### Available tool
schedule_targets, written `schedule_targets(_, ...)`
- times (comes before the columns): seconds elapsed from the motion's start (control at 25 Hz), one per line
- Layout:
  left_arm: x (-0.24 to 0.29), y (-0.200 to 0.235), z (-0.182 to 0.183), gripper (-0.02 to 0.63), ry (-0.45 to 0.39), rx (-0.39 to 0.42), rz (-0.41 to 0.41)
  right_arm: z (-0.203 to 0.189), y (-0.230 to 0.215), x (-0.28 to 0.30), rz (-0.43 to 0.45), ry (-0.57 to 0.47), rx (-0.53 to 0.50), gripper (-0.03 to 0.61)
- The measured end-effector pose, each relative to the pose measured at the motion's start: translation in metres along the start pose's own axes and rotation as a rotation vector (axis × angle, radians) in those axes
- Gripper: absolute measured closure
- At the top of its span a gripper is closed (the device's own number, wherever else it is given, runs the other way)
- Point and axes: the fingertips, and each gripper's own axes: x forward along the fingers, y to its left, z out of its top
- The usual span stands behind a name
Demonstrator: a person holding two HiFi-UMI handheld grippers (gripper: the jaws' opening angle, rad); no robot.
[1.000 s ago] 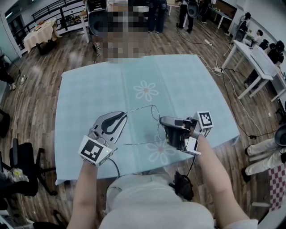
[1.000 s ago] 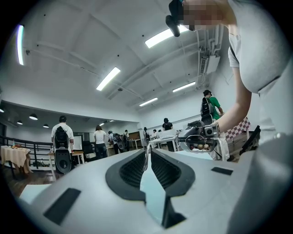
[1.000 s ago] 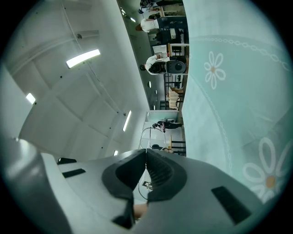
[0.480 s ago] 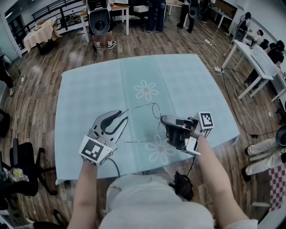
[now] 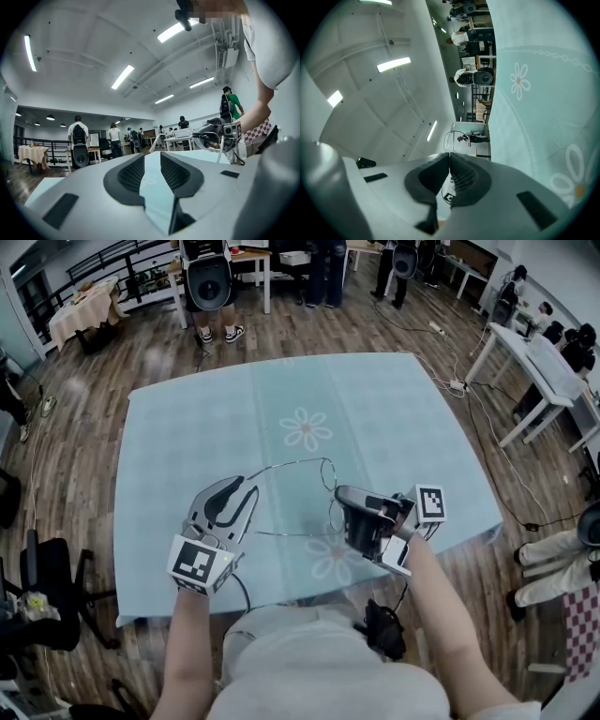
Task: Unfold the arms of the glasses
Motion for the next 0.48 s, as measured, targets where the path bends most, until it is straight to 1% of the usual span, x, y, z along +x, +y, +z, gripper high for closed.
schedule_targets(0.12, -0.003, 0.002, -0.002, 0.502, 0.01, 0.007, 0.041, 0.001, -0.003, 0.0, -0.022, -0.043, -0.041, 0.568)
schedule_targets(0.32, -0.005, 0.001, -0.005, 0.502, 0.02, -0.007, 0.094, 0.004, -0.011, -0.004, -0.042, -0.103, -0.063, 0.568)
schedule_targets(0.48, -0.011, 0.004, -0.003, 0.502, -0.001, -0.052, 0.14, -0.001, -0.02, -0.008, -0.072, -0.115, -0.091, 0.568)
